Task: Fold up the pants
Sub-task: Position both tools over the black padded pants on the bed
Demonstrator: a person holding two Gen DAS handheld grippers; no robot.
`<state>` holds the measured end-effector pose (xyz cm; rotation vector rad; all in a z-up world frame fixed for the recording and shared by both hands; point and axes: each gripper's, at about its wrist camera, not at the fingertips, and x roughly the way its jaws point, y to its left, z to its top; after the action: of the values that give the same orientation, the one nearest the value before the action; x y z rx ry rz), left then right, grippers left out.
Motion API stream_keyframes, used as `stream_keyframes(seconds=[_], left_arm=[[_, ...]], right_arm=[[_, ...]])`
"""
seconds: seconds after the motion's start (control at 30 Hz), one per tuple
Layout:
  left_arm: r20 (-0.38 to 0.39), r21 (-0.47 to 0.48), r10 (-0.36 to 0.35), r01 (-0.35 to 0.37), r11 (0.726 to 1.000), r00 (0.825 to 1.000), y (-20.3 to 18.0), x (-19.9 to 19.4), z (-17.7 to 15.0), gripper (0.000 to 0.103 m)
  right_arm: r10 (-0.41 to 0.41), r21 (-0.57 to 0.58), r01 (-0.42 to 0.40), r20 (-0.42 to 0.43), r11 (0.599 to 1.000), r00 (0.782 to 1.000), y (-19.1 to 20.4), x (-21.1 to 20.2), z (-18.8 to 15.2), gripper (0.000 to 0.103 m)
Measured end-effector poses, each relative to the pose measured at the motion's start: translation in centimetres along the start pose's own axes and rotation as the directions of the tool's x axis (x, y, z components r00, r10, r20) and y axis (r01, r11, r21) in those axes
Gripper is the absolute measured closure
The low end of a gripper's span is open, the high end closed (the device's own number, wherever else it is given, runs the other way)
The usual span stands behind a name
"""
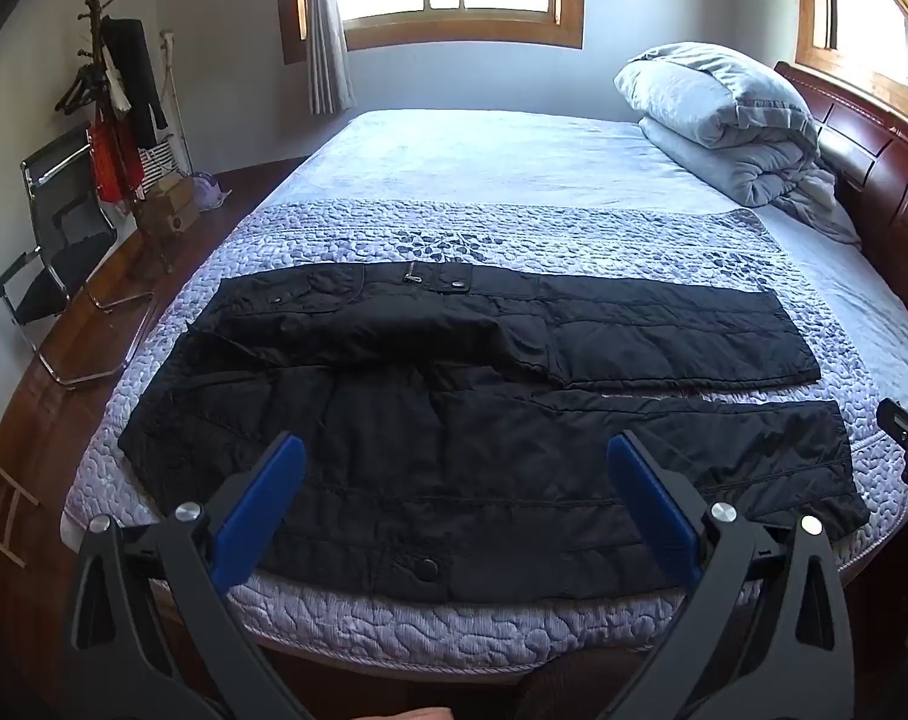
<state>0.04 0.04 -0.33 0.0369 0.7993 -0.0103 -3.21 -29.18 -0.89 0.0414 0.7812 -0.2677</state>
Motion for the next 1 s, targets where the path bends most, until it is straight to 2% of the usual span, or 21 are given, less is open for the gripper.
stream_keyframes(seconds=[0.83, 1.0], left_arm=[[0.011, -0.003, -0.001, 0.001, 1.000, 1.000, 0.43, -0.11, 0.00, 0.002], [0.013, -0.006, -0.021, 0.021, 1.000, 1.000, 0.54, 0.00, 0.08, 0.002]], right_arm=[[-0.027, -0.032, 0.027, -0.019, 0.999, 0.999, 0.15, -0.02, 0.04, 0.003], [-0.016, -0.019, 0.016, -0.017, 1.000, 1.000, 0.02, 0.11, -0.03, 0.003]])
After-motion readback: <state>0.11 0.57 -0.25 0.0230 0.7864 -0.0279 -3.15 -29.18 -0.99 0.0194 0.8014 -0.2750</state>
